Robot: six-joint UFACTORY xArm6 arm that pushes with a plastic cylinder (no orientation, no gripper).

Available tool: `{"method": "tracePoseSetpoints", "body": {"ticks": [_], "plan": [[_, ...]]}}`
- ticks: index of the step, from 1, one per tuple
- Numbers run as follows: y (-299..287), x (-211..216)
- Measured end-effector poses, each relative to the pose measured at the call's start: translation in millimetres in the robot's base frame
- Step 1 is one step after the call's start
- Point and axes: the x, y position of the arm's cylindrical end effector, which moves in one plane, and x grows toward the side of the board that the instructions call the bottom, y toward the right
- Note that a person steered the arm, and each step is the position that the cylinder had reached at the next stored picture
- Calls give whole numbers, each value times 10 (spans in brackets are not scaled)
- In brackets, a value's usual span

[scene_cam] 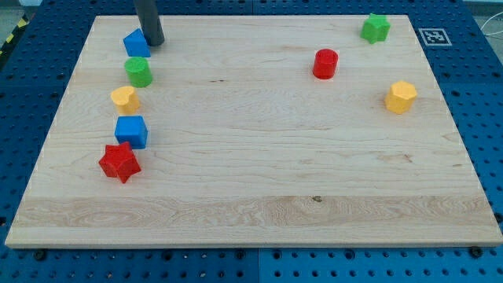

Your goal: Point your arm at the blue triangle

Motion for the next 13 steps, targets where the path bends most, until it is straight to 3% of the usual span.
{"method": "tracePoseSetpoints", "body": {"ticks": [3,4,6,8,9,13], "plan": [[195,-151],[263,-406],[1358,-592],[2420,-350],[2673,-226],[2585,-376]]}}
